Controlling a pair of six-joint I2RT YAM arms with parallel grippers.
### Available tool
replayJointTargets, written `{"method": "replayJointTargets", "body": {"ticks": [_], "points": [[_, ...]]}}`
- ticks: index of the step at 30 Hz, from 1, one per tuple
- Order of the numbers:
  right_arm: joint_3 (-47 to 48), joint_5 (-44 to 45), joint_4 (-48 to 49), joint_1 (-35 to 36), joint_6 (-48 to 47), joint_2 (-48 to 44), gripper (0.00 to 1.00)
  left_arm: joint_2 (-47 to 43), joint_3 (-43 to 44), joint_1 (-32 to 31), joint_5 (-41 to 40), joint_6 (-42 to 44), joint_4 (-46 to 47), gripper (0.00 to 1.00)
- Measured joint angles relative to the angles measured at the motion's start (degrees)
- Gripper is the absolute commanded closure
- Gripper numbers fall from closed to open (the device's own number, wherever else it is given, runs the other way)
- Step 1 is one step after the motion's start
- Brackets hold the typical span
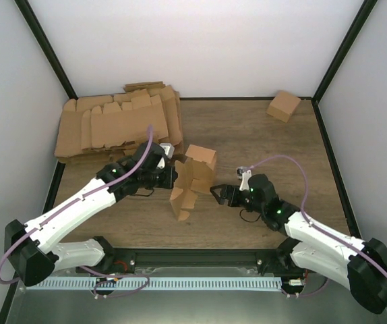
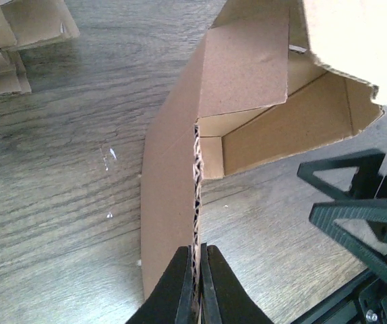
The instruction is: Fold the paper box
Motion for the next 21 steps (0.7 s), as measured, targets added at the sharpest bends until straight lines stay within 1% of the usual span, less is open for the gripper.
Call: {"method": "replayJointTargets", "body": {"ticks": [7,14,17,21], "points": [[7.3,-6.6,-3.6,-5.9,-3.0,1.8,0.11,0.4,0.2,0.0,0.6,1.2,-0.1,0.96],[9.0,-13.5,-1.8,-11.2,-1.2,3.0,0.21,0.7,0.2,0.0,1.9,1.5,0.5,0.96],[10.0,-14.9,-1.4,-11.8,-0.2,4.9,0.26,1.4,0.2,0.0,2.4,1.6,1.3,0.96],[12.1,-15.2,-1.1,-11.9,0.6,6.6,0.27,2.0,0.2,0.0,2.8,1.5,2.2,0.96]]}}
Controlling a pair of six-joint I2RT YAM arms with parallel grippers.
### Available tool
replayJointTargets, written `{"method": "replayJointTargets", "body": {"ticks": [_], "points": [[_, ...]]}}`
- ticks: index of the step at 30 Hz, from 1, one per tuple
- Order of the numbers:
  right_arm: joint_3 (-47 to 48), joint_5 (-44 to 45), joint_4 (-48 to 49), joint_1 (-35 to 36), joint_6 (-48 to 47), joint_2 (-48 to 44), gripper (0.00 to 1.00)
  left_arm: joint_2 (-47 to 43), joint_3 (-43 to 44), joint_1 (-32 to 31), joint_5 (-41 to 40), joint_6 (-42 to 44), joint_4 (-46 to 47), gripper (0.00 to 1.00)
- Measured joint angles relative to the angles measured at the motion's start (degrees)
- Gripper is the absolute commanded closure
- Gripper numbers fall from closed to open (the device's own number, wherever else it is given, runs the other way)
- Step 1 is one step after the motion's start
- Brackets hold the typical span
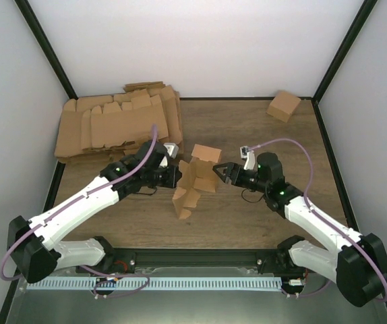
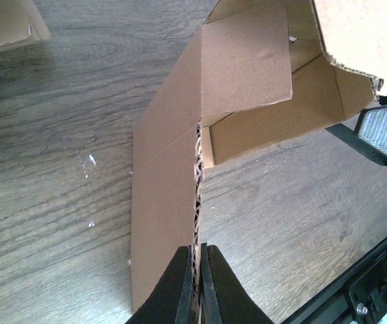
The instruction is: Fold the paper box
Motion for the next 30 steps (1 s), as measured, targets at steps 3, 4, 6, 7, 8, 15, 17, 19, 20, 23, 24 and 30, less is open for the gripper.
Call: {"method": "replayJointTargets", "body": {"ticks": [3,4,6,7,8,15,17,19,20,23,24,30], "points": [[0.5,0.0,0.8,0.0,0.0,-0.1,0.23,0.6,0.2,0.0,0.2,0.0,0.5,0.96],[0.5,0.0,0.9,0.0,-0.2,-0.2,0.20,0.9,0.4,0.0,0.2,0.0,0.6,0.96],[0.5,0.0,0.6,0.0,-0.7,-0.5,0.17,1.3,0.8,0.0,0.2,-0.1,0.7,0.96],[0.6,0.0,0.3,0.0,-0.9,-0.6,0.17,1.5,0.9,0.0,0.2,-0.1,0.8,0.96],[0.8,0.0,-0.1,0.0,-1.4,-0.9,0.17,1.6,0.9,0.0,0.3,-0.1,0.8,0.96],[0.5,-2.9,0.3,-5.4,-0.3,-5.3,0.20,1.8,1.0,0.0,0.7,-0.2,1.0,0.96],[0.3,-4.4,1.7,-7.7,0.4,-5.5,0.24,1.9,1.0,0.0,0.9,-0.2,1.0,0.96],[0.3,-6.1,3.0,-8.8,0.9,-4.0,0.26,2.1,1.2,0.0,0.9,-0.2,1.0,0.96],[0.3,-6.7,3.4,-9.0,1.0,-3.1,0.28,2.2,1.4,0.0,1.0,-0.2,1.0,0.96],[0.3,-8.5,4.6,-9.3,1.6,0.5,0.31,2.6,1.6,0.0,1.2,-0.2,1.0,0.96],[0.3,-8.9,4.9,-9.3,1.7,1.6,0.32,2.6,1.6,0.0,1.3,-0.2,1.1,0.96],[1.6,-9.8,4.8,-9.4,1.2,6.1,0.43,2.8,1.6,0.0,2.1,-0.3,1.3,0.92]]}}
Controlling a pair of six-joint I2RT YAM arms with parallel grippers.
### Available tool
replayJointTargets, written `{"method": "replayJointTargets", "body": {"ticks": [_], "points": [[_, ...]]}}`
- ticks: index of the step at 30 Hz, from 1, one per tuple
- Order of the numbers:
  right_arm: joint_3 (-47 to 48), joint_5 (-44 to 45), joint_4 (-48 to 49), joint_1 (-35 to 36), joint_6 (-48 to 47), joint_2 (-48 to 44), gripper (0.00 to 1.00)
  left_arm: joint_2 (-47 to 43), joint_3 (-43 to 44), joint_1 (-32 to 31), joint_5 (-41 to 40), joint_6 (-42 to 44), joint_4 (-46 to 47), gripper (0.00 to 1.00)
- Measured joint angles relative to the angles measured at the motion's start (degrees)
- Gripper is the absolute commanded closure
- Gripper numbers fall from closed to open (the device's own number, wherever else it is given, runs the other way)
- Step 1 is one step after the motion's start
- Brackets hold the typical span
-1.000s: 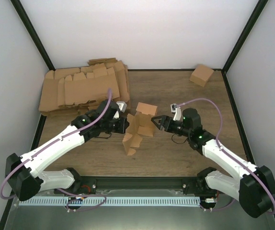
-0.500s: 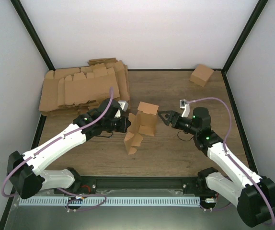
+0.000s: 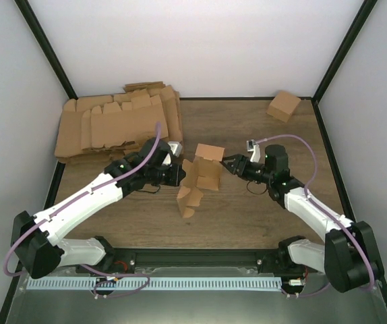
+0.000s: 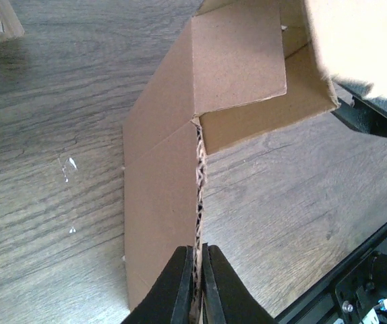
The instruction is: Fold the paper box
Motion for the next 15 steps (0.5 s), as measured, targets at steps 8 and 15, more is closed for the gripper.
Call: {"method": "replayJointTargets", "body": {"ticks": [8,15], "points": [[0.8,-0.6,0.4,0.0,-0.7,2.2,0.47,0.0,0.1,0.0,1.2,-1.2,-0.1,0.49],[0.9,-0.7,0.5,0.0,-1.5,2.9,0.46,-2.5,4.0,6.8,5.0,-2.4,0.8,0.38]]}}
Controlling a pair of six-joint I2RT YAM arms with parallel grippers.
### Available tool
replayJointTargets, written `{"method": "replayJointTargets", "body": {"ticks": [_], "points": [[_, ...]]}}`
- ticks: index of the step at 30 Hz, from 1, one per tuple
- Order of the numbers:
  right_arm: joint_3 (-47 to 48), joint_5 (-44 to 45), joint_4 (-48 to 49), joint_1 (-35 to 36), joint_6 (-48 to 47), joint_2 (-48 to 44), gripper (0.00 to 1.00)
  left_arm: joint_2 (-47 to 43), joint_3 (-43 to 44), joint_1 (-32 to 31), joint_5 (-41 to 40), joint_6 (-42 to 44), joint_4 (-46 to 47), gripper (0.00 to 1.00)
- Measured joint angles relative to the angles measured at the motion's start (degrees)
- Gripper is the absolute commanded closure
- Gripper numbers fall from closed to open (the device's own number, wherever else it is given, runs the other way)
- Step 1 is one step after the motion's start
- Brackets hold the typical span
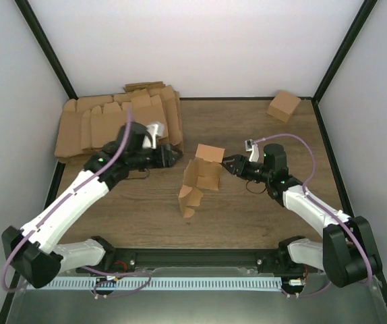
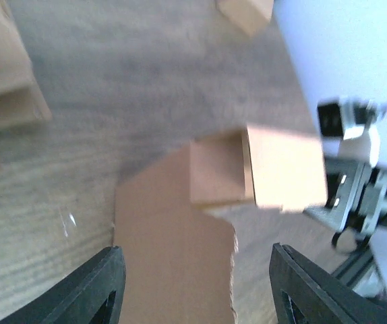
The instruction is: Fold the paper box
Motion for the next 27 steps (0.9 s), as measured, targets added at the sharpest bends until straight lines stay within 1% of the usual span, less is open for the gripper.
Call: {"method": "replayJointTargets", "body": {"ticks": [5,8,12,18,24,27], "points": [[0.4,0.0,-0.1,0.0,-0.3,0.3,0.47,-2.9,0.1,10.3,6.9,-0.2,4.1,0.40],[1.0,0.0,-0.5,0.0,-0.7,0.7,0.47,-0.3,-0.9,13.0,12.1,0.0,7.5,0.40],[1.5,0.0,-0.9,0.0,-1.0,1.0,0.47,5.1,-3.1,13.8,17.9,0.0,11.3,0.38],[1.7,-0.2,-1.0,0.0,-1.4,1.3,0.47,11.9,-4.9,13.8,26.0,-1.2,17.8,0.39],[1.9,-0.7,-1.0,0.0,-1.6,1.7,0.47,15.6,-5.0,13.0,30.3,-1.8,22.4,0.46],[1.9,-1.0,-1.0,0.0,-1.6,1.7,0.47,17.1,-5.0,12.3,31.2,-2.0,23.4,0.52]]}}
